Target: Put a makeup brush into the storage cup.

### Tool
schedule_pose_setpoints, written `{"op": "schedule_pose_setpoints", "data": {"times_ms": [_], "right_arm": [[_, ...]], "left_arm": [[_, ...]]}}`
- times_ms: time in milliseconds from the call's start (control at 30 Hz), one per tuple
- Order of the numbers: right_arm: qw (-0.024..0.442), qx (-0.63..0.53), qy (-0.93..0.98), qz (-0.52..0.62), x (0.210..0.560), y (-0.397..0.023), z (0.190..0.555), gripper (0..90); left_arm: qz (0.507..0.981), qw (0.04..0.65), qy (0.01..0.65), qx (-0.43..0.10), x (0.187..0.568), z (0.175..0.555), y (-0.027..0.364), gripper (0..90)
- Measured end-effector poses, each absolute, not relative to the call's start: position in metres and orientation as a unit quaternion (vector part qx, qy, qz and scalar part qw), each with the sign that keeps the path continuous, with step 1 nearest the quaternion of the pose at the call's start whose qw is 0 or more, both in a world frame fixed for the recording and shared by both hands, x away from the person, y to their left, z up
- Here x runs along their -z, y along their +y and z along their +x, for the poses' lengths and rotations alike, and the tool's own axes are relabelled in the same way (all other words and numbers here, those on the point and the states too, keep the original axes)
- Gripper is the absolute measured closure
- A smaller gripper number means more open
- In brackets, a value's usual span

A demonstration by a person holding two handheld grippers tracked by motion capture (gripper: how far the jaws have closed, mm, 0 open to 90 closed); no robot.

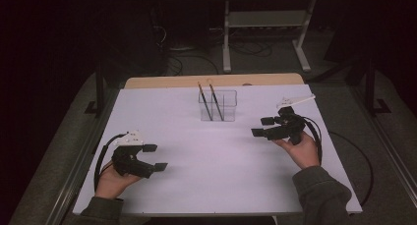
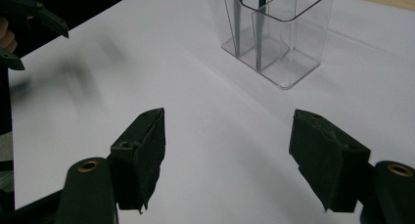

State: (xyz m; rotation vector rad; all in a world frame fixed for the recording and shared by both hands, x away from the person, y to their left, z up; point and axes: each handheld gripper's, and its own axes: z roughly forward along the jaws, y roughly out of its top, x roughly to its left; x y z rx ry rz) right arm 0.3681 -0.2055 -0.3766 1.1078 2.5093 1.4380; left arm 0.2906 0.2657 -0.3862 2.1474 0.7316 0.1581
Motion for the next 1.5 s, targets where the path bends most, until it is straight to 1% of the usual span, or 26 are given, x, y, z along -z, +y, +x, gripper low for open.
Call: {"op": "schedule_pose_setpoints", "data": {"times_ms": [400,967,1033,1200,1500], "right_arm": [[0.024,-0.466,0.809,0.357,0.379,-0.211,0.361,27.8],[0.028,-0.47,0.804,0.364,0.39,-0.222,0.343,26.7],[0.037,-0.475,0.802,0.36,0.39,-0.223,0.34,26.9],[0.042,-0.474,0.802,0.361,0.392,-0.224,0.335,26.1],[0.052,-0.471,0.806,0.354,0.393,-0.22,0.328,25.4]], "left_arm": [[0.858,0.416,0.295,-0.068,0.388,0.291,0.266,18.7],[0.848,0.419,0.307,-0.104,0.389,0.287,0.265,18.5],[0.845,0.422,0.31,-0.11,0.388,0.286,0.266,18.1],[0.84,0.423,0.315,-0.125,0.389,0.284,0.267,17.5],[0.836,0.426,0.321,-0.132,0.391,0.279,0.268,16.7]]}}
